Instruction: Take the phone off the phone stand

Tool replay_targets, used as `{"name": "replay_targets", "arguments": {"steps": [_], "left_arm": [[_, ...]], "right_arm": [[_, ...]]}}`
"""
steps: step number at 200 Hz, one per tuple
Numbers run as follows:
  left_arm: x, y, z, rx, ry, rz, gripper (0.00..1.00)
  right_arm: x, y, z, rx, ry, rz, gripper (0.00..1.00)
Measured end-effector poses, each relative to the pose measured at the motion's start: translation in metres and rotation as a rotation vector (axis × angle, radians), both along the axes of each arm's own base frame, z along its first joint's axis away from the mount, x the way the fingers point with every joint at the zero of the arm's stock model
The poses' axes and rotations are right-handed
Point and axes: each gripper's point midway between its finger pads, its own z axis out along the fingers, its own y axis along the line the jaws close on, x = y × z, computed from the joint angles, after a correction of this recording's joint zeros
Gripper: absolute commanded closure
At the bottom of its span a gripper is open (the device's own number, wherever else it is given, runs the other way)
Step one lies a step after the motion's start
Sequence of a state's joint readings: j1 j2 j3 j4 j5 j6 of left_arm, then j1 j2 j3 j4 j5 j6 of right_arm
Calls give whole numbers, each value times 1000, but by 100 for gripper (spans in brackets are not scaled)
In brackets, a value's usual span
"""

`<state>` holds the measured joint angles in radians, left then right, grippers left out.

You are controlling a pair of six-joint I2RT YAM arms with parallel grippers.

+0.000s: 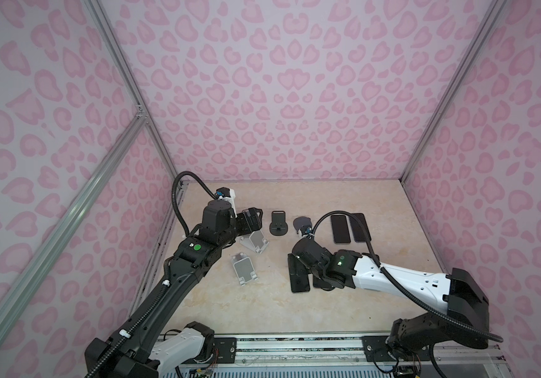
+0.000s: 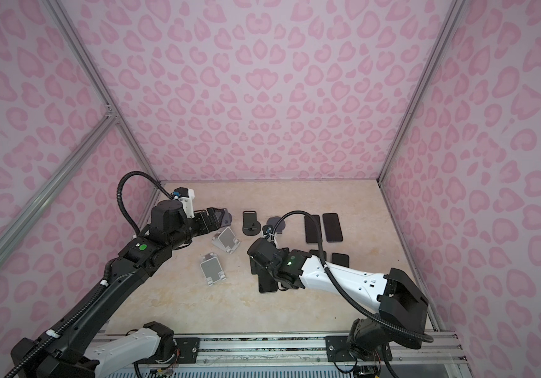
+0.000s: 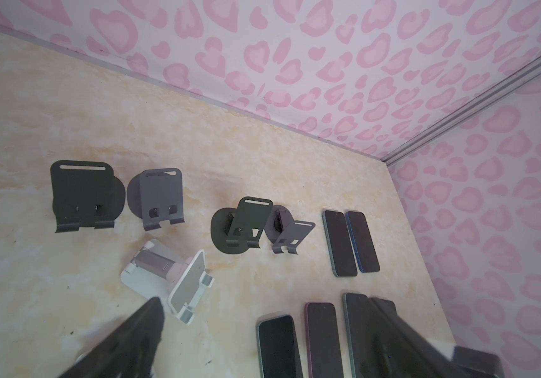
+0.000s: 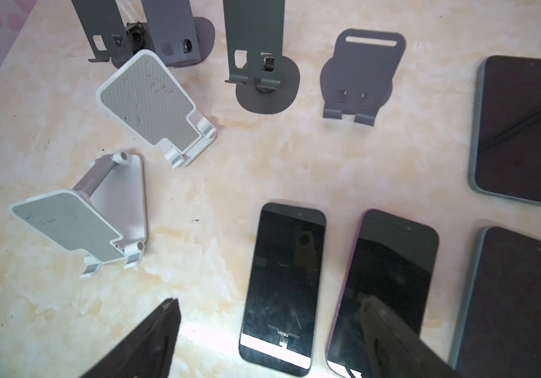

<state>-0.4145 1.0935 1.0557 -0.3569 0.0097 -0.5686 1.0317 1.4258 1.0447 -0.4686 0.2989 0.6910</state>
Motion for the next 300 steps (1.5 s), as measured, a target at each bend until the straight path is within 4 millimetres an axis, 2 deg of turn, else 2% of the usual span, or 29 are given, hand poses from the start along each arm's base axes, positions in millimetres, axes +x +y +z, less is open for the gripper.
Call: {"name": "replay_targets", "arguments": {"steps": [14, 33, 43, 54, 69, 87, 120, 147, 175, 202, 220, 237, 253, 272, 300], "left_arm": [[-3, 0, 18, 4, -43, -7, 3], [-15, -6, 50, 16, -141, -23, 3], [-23, -9, 60, 14, -173, -29, 3], [-27, -5, 63, 12, -197, -13, 3], [-30, 3, 55, 31, -196, 23, 3], [-30, 9, 50, 71, -204, 38, 3], [-25, 33, 37, 183, -244, 138, 3], [-17, 46, 19, 275, -298, 150, 3], [-8, 60, -7, 342, -347, 141, 3], [2, 84, -26, 384, -401, 204, 3], [12, 99, -44, 424, -410, 245, 3], [26, 116, -68, 474, -361, 288, 3], [32, 131, -83, 519, -342, 334, 3], [31, 146, -104, 559, -320, 380, 3], [29, 161, -133, 589, -284, 417, 3]], "right_arm": [[-2, -13, 18, 14, -39, -1, 2], [1, -33, 51, 36, -143, -21, 1], [2, -43, 69, 49, -201, -39, 1], [3, -51, 90, 63, -268, -52, 2], [3, -61, 110, 75, -351, -65, 1], [3, -71, 119, 68, -426, -67, 1], [4, -101, 116, 16, -551, -105, 2], [10, -136, 114, 10, -675, -148, 1], [24, -179, 122, 20, -775, -237, 1], [43, -214, 126, 3, -803, -312, 1], [56, -232, 112, -26, -775, -344, 1], [66, -249, 87, -55, -719, -370, 1], [70, -270, 63, -77, -676, -415, 1], [73, -291, 42, -90, -635, -453, 1], [76, -308, 27, -94, -629, -470, 1]]}}
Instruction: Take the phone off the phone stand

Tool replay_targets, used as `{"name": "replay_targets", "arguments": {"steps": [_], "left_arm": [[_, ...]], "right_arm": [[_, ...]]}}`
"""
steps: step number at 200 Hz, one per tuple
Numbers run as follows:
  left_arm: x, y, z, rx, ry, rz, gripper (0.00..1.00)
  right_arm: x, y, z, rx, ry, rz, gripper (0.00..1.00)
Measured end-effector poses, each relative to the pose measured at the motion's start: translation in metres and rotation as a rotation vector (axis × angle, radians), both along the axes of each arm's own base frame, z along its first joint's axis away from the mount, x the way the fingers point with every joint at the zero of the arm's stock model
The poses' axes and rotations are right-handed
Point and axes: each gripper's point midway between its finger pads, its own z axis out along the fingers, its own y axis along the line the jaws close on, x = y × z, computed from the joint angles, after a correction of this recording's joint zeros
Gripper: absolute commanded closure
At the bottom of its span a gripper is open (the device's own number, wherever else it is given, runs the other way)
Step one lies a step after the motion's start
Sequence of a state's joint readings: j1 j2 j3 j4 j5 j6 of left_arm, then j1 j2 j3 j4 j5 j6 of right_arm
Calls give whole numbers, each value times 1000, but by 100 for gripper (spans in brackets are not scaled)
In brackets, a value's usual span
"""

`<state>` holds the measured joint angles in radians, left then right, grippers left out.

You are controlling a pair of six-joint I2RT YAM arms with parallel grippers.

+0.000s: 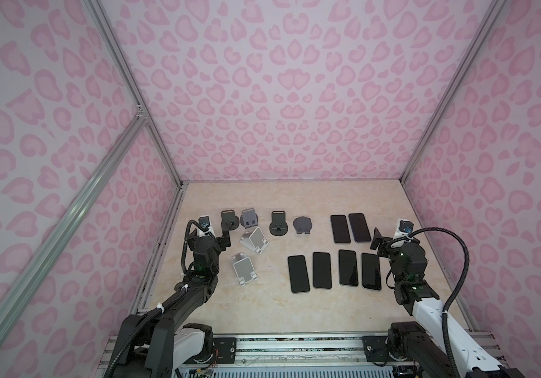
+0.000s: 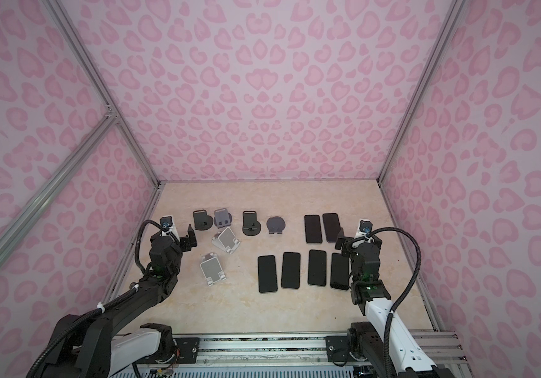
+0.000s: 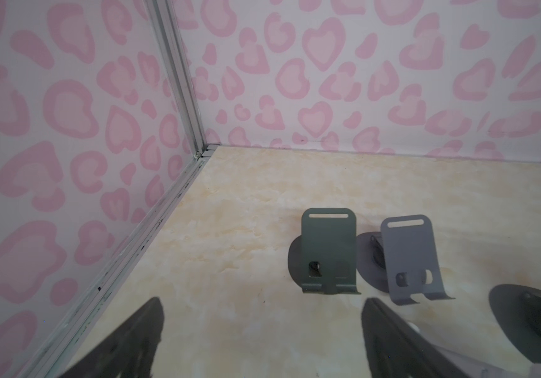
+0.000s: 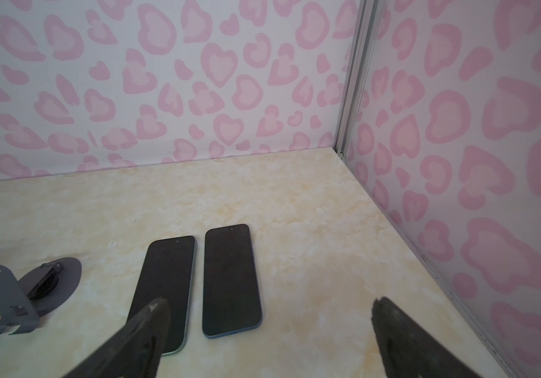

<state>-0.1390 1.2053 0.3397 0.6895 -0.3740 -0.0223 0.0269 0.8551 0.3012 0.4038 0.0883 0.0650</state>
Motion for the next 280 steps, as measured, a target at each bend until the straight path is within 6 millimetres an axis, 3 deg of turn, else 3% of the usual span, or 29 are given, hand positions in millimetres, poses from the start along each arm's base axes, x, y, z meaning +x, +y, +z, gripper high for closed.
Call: {"name": "replay_targets", "arguments": {"steps": [42, 62, 88, 156, 209, 218, 230, 239, 267, 280], "left_arm": [[4, 7, -49, 23, 88, 13, 2], [9, 18, -40, -2, 32, 38, 2], [8, 38, -46, -52, 12, 98, 2], [13, 33, -40, -90, -17, 70, 2], [13, 33, -40, -91, -17, 70, 2], [13, 33, -40, -91, -17, 70, 2], [13, 33, -40, -91, -17, 70, 2], [13, 33, -40, -91, -17, 70, 2], [13, 33, -40, -91, -18, 70, 2], [13, 33, -40, -91, -18, 70, 2]], "right_arm": [[7, -12, -34, -7, 54, 8, 1], [13, -8, -48, -2, 78, 39, 1], [18, 0, -60, 4, 93, 85, 1], [20, 0, -56, 6, 27, 85, 1], [19, 3, -113, 19, 81, 105, 0], [25, 5, -105, 19, 65, 120, 0], [46, 4, -74, 8, -22, 119, 0], [60, 4, -63, 5, -53, 120, 0], [74, 13, -62, -16, -11, 103, 0], [70, 12, -74, -26, 33, 91, 0]]}}
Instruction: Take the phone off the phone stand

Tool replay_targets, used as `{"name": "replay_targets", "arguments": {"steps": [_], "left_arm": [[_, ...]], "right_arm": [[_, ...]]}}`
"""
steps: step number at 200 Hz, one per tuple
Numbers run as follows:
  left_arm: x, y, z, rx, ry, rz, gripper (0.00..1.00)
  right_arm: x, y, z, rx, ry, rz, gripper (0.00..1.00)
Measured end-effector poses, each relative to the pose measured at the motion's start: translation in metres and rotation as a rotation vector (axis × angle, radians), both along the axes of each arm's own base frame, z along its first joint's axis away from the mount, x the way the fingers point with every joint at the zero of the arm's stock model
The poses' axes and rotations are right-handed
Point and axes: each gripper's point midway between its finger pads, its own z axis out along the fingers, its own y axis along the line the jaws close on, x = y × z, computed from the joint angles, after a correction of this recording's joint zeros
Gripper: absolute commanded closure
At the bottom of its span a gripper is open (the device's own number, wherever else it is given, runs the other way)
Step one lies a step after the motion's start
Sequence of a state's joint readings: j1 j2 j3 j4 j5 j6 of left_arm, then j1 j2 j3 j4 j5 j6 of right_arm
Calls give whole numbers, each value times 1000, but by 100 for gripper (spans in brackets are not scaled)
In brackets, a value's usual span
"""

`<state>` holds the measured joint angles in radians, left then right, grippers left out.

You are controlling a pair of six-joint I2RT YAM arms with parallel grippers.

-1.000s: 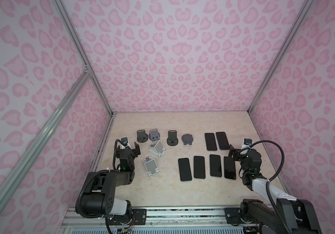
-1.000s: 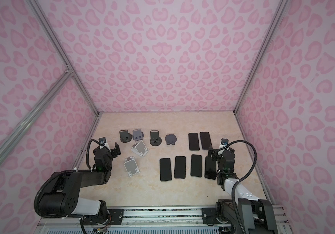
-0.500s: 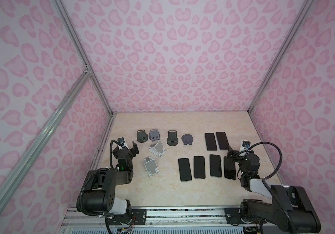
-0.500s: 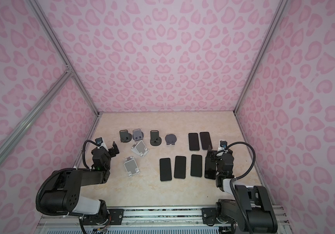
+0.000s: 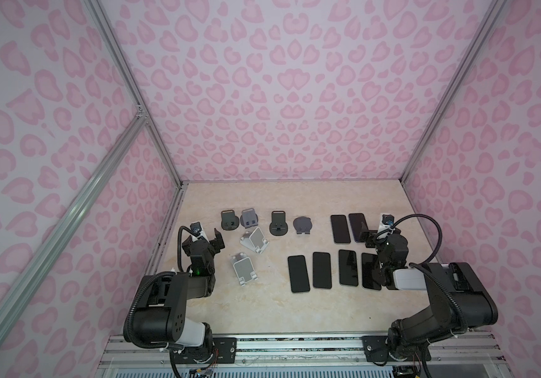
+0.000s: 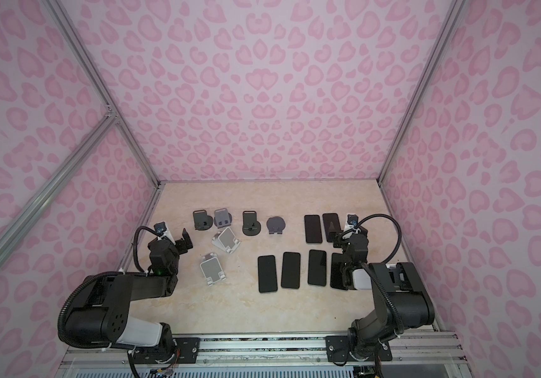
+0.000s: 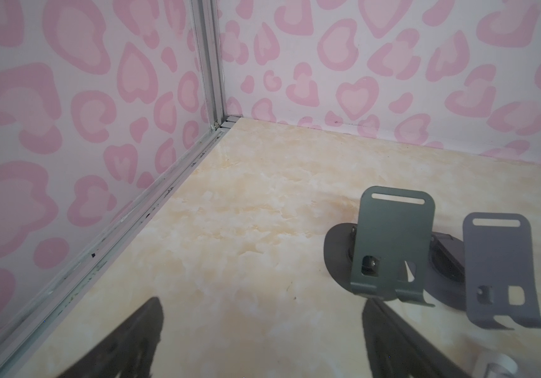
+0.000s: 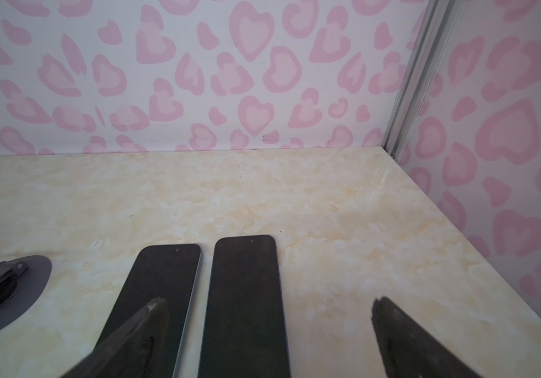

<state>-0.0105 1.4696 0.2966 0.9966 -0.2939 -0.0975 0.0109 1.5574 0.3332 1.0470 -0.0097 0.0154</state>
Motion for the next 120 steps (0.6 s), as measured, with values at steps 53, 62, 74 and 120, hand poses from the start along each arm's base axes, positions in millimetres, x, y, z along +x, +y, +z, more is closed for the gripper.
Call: {"name": "replay_targets", "arguments": {"steps": [53, 62, 74, 120], "left_arm": [[0, 0, 0, 0, 0, 0, 2], [0, 0, 0, 0, 0, 0, 2], [0, 0, 0, 0, 0, 0, 2], [0, 0, 0, 0, 0, 0, 2]], "right_arm": [[-2, -8, -7, -12, 27, -43, 0], [-3, -8, -7, -13, 28, -45, 0], [-3, -9, -8, -15, 29, -49, 0], [-3, -10, -8, -20, 30, -58, 0]]}}
